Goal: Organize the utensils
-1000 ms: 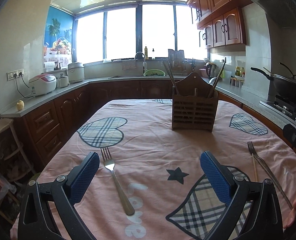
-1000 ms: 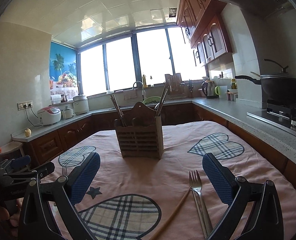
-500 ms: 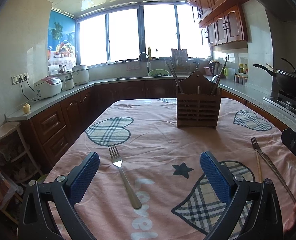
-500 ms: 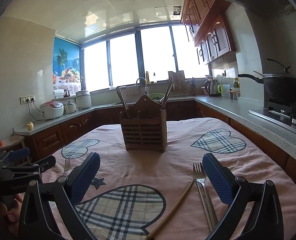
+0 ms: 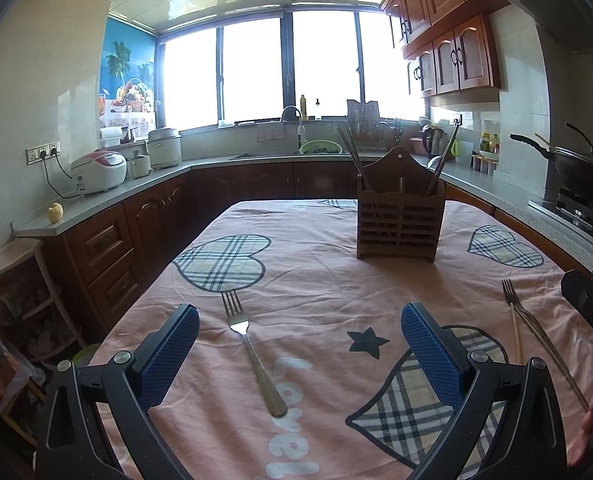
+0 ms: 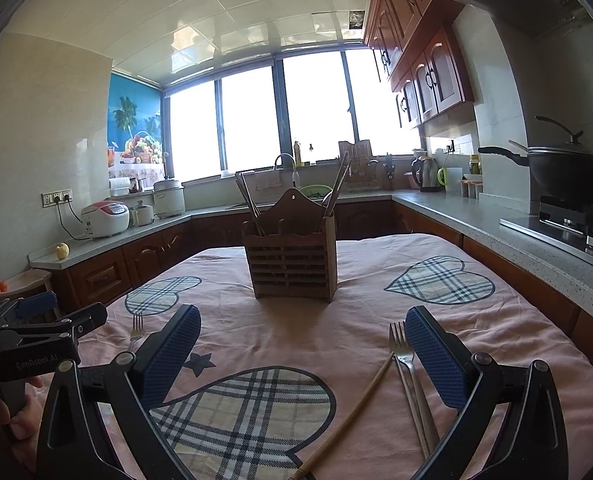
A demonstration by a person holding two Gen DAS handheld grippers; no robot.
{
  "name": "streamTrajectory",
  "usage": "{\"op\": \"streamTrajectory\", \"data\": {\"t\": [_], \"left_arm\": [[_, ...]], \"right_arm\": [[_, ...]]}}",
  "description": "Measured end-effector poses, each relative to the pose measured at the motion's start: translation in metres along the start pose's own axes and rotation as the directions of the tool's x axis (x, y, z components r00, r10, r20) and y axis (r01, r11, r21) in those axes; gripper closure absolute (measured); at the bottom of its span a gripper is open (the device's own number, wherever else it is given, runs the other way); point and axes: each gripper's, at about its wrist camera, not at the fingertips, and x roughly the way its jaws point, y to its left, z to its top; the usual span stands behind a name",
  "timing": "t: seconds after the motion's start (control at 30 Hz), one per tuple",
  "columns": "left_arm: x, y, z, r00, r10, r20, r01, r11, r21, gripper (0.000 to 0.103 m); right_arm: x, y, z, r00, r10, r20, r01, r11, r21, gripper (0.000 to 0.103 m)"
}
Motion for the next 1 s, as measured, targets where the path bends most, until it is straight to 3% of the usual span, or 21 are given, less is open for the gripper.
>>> {"op": "streamTrajectory", "data": {"t": [1.0], "left_arm": [[-0.0071, -0.0024, 0.0011, 1.000, 0.004, 0.006, -0.004, 1.000, -0.001, 0.001]], "right_arm": [[-0.0031, 0.0065, 0.0039, 1.000, 0.020, 0.012, -0.020, 1.000, -0.014, 0.000]]}}
